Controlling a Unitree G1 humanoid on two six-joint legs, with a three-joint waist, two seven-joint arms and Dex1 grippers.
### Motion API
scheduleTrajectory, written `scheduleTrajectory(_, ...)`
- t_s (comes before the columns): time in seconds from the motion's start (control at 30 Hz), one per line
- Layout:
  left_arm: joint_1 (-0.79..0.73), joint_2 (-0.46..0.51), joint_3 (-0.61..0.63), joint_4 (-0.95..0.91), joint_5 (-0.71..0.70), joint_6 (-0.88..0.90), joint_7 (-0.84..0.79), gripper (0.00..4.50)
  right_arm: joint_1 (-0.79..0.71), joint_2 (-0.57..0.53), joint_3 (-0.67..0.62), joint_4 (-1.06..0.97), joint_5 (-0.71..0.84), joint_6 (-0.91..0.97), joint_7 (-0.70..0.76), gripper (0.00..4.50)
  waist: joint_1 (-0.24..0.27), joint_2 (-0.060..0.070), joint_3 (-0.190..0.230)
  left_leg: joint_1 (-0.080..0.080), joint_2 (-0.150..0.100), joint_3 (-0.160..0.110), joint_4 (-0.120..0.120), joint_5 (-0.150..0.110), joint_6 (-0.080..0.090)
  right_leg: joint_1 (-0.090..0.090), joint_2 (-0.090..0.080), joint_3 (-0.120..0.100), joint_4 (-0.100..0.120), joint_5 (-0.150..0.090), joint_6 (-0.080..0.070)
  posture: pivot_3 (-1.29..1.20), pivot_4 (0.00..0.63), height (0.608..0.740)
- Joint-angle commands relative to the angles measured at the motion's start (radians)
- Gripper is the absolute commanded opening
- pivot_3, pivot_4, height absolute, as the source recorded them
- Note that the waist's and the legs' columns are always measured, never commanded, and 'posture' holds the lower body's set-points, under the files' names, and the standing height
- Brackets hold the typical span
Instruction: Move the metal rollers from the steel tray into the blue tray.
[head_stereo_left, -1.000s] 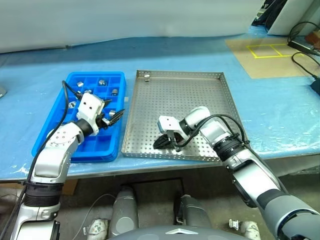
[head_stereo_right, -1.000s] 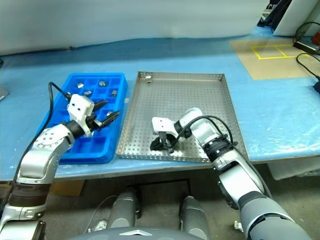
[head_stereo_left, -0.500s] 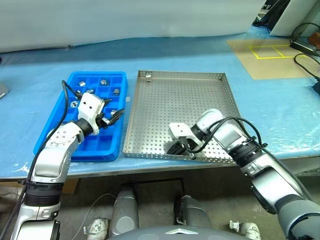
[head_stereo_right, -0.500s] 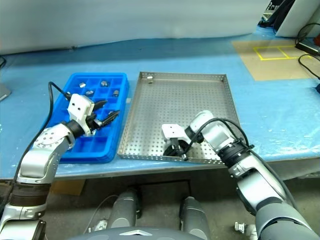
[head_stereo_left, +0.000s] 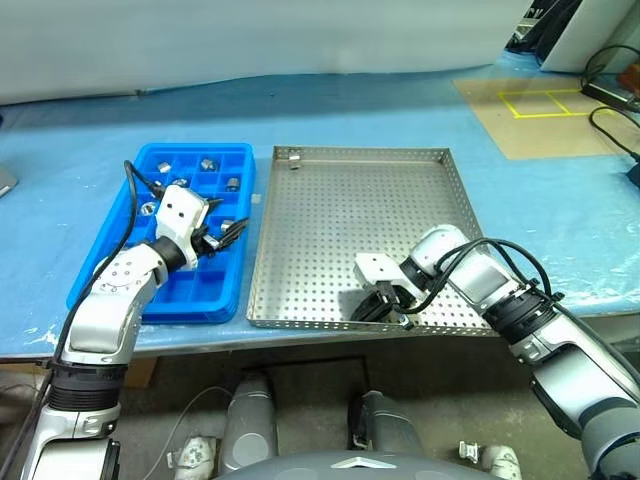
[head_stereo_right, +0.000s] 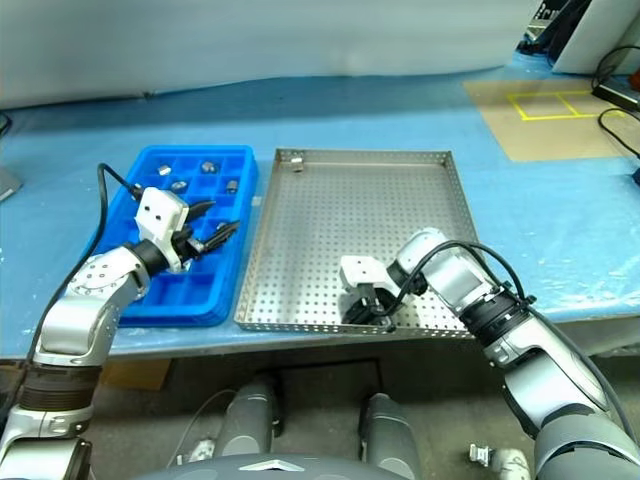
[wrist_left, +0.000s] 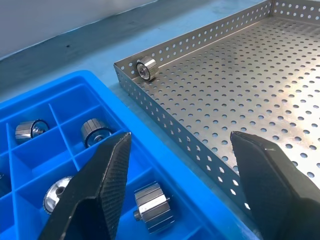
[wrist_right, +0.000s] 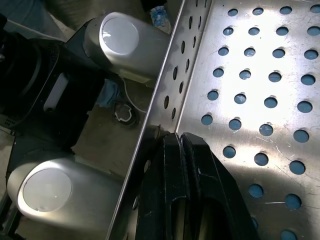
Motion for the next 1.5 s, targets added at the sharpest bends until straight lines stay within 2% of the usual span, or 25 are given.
scheduleTrajectory(0.03, -0.003, 0.017, 0.013, -0.039, 0.001, -0.001, -0.003, 3.36, 0.041, -0.027, 0.062, -0.022, 0.022, -0.022, 0.066, 0.06, 0.006, 0.000, 0.000, 0.000, 0.000, 0.000, 0.000, 0.000, 0.000, 0.000, 0.000, 0.000, 0.000, 0.000, 0.000, 0.11, 0.150, 0.740)
scheduleTrajectory(0.53, -0.032, 0.011, 0.000, -0.009, 0.013, -0.008, -0.006, 3.36, 0.066, -0.095, 0.129, 0.093, 0.079, -0.089, 0.066, 0.06, 0.014, 0.000, -0.002, 0.003, 0.000, 0.000, 0.001, -0.001, 0.001, 0.005, -0.001, 0.000, -0.001, 0.000, 0.000, 0.09, 0.150, 0.740)
scheduleTrajectory(0.73, -0.038, 0.004, -0.001, -0.003, 0.019, -0.013, -0.009, 3.36, 0.085, -0.078, 0.171, 0.144, 0.088, -0.099, 0.066, 0.06, 0.015, -0.001, -0.003, 0.020, -0.002, 0.002, -0.007, -0.002, 0.002, 0.021, -0.005, 0.001, -0.008, -0.001, 0.002, 0.10, 0.150, 0.740)
scheduleTrajectory(0.8, -0.039, 0.004, -0.001, -0.003, 0.019, -0.014, -0.011, 3.36, 0.088, -0.058, 0.163, 0.179, 0.057, -0.149, 0.066, 0.06, 0.015, -0.004, -0.007, 0.023, -0.002, 0.002, -0.009, -0.002, 0.002, 0.025, -0.005, 0.001, -0.012, -0.001, 0.002, 0.10, 0.150, 0.740)
scheduleTrajectory(0.87, -0.042, 0.006, 0.001, 0.000, 0.018, -0.011, -0.013, 3.36, 0.063, -0.009, 0.130, 0.258, 0.012, -0.215, 0.041, 0.06, 0.011, -0.011, -0.013, 0.027, -0.002, 0.003, -0.014, -0.002, 0.002, 0.030, -0.005, 0.000, -0.018, -0.001, 0.002, 0.09, 0.150, 0.740)
scheduleTrajectory(1.0, -0.031, 0.006, 0.000, -0.010, 0.018, -0.007, -0.014, 3.36, -0.031, 0.106, 0.035, 0.443, -0.033, -0.379, -0.128, 0.06, -0.025, -0.026, -0.022, 0.036, 0.000, 0.004, -0.021, -0.001, 0.000, 0.032, -0.002, -0.001, -0.021, -0.001, 0.001, 0.09, 0.150, 0.740)
scheduleTrajectory(1.1, -0.022, 0.005, -0.001, -0.020, 0.016, -0.002, -0.013, 3.36, -0.086, 0.183, -0.071, 0.488, -0.011, -0.423, -0.231, 0.06, -0.035, -0.023, -0.020, 0.044, 0.003, 0.001, -0.026, 0.001, -0.005, 0.028, 0.000, -0.004, -0.020, -0.002, 0.003, 0.09, 0.150, 0.740)
scheduleTrajectory(1.17, -0.020, 0.006, -0.003, -0.021, 0.015, -0.001, -0.013, 3.36, -0.103, 0.218, -0.108, 0.470, -0.004, -0.422, -0.237, 0.06, -0.035, -0.020, -0.018, 0.044, 0.003, -0.003, -0.029, 0.002, -0.006, 0.022, 0.000, -0.004, -0.018, -0.001, 0.002, 0.09, 0.150, 0.740)
scheduleTrajectory(1.3, -0.026, 0.007, -0.006, -0.020, 0.013, 0.005, -0.015, 3.36, -0.135, 0.283, -0.106, 0.148, 0.035, -0.141, -0.232, 0.06, -0.033, -0.016, -0.015, 0.036, 0.002, -0.003, -0.030, 0.002, -0.007, 0.012, 0.000, -0.004, -0.016, 0.002, -0.002, 0.08, 0.150, 0.740)
scheduleTrajectory(1.37, -0.029, 0.006, -0.009, -0.020, 0.014, 0.007, -0.015, 3.36, -0.125, 0.278, -0.094, 0.037, 0.047, -0.040, -0.202, 0.06, -0.029, -0.016, -0.015, 0.033, 0.002, -0.003, -0.029, 0.005, -0.011, 0.009, 0.001, -0.003, -0.017, 0.013, -0.001, 0.08, 0.150, 0.740)
scheduleTrajectory(1.5, -0.033, 0.003, -0.014, -0.017, 0.014, 0.008, -0.017, 3.36, -0.116, 0.236, -0.075, -0.085, 0.063, 0.093, -0.132, 0.06, -0.003, -0.016, -0.015, 0.032, 0.003, -0.001, -0.029, 0.005, -0.011, 0.010, 0.001, -0.003, -0.020, 0.016, -0.006, 0.08, 0.150, 0.740)
